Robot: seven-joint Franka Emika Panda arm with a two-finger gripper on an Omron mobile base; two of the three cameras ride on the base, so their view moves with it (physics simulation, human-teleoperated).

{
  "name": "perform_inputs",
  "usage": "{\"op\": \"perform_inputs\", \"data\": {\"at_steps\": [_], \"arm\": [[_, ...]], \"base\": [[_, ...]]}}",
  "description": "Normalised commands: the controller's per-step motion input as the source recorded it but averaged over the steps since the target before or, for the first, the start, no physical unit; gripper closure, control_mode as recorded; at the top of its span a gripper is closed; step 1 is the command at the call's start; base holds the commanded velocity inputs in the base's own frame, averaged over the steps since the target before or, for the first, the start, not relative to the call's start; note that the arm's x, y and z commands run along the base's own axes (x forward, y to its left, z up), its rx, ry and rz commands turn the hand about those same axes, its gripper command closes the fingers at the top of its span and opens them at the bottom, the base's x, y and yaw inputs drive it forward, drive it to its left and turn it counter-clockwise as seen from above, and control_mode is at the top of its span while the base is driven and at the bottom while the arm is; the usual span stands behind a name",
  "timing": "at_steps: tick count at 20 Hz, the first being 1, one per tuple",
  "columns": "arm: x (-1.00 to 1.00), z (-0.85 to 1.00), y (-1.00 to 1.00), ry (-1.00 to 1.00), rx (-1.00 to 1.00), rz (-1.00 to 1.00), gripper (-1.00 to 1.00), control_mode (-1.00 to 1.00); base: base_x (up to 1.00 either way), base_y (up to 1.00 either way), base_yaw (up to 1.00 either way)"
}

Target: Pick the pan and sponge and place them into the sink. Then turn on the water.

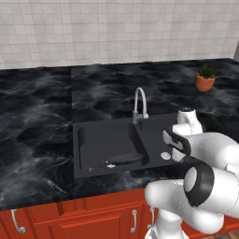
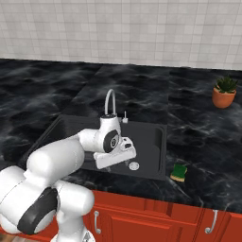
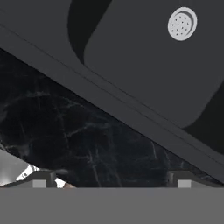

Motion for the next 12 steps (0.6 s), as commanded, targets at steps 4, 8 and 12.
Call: {"op": "perform_inputs", "data": {"at_steps": [4,8,12], "arm": [[0.06,0.15,-1.00,0.00,0.05,0.26,-1.00,-1.00],[0.25,0.26,-0.97,0.00,0.09,0.19,-1.00,-1.00],[0.58,0.25,-0.80,0.00,0.08,0.04,-1.00,-1.00]], "base": [[0.00,0.00,0.00],[0.00,0.00,0.00],[0.00,0.00,0.00]]}}
